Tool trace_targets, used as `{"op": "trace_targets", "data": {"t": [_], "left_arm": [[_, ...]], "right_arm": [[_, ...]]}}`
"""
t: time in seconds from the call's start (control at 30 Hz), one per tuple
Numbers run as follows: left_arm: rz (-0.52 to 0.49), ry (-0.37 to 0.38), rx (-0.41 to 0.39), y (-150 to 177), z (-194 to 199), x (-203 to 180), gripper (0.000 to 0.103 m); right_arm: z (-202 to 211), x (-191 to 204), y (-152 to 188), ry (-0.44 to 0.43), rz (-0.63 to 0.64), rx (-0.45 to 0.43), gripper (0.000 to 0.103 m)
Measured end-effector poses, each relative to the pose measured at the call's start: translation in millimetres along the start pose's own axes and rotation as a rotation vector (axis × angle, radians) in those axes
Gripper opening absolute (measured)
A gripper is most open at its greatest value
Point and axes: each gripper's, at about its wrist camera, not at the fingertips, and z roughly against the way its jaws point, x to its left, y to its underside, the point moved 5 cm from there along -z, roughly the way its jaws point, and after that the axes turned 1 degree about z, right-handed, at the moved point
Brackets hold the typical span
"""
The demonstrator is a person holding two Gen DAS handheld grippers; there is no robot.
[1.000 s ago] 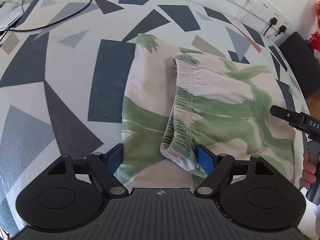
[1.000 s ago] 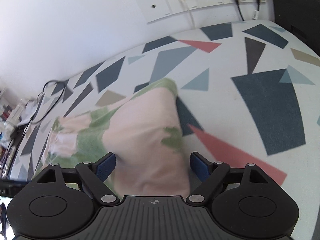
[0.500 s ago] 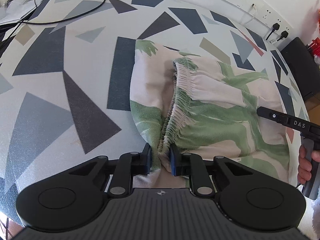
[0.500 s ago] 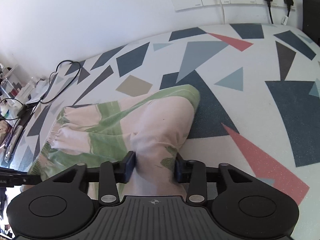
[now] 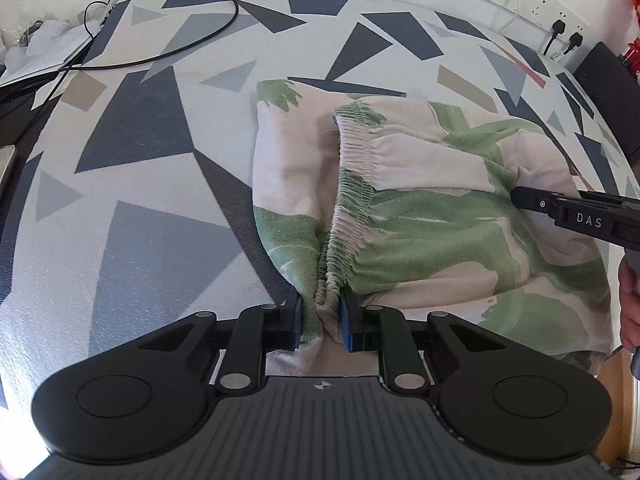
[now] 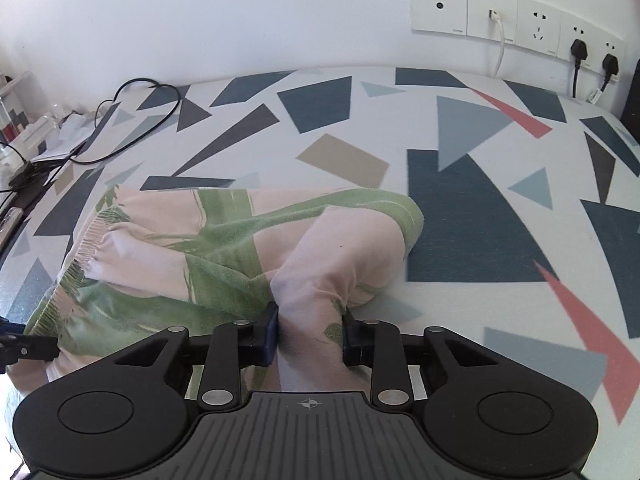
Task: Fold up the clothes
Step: 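Pinch the folded pants with both grippers and lift them off the bed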
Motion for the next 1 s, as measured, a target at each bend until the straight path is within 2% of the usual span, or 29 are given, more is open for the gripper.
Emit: {"op": "trace_targets", "data": {"t": [0.23, 0.4, 0.5, 0.63, 0.77, 1.0], "left_arm": [[0.025, -0.011, -0.005, 4, 11, 38, 0.019], [0.072, -0.045, -0.043, 10, 28, 55, 0.018], [0.115, -0.071, -0.085, 12, 44, 61, 0.017], [0.175, -0.140, -0.174, 17, 74, 62, 0.017], [0.262, -0.243, -0.260, 29, 112, 63, 0.017], [0.504, -0.396, -0.339, 85, 181, 87, 0.017]], "right_arm": [[3, 52, -1, 0.060, 0.032, -0.033, 0.021], [26, 82, -16, 0.018, 0.058, -0.147, 0.019], [42, 101, -29, -0.024, 0.141, -0.207, 0.018], [63, 123, -49, -0.103, 0.281, -0.303, 0.018], [77, 150, -63, -0.238, 0.360, -0.344, 0.018], [102, 200, -82, -0.491, 0.479, -0.393, 0.018]]}}
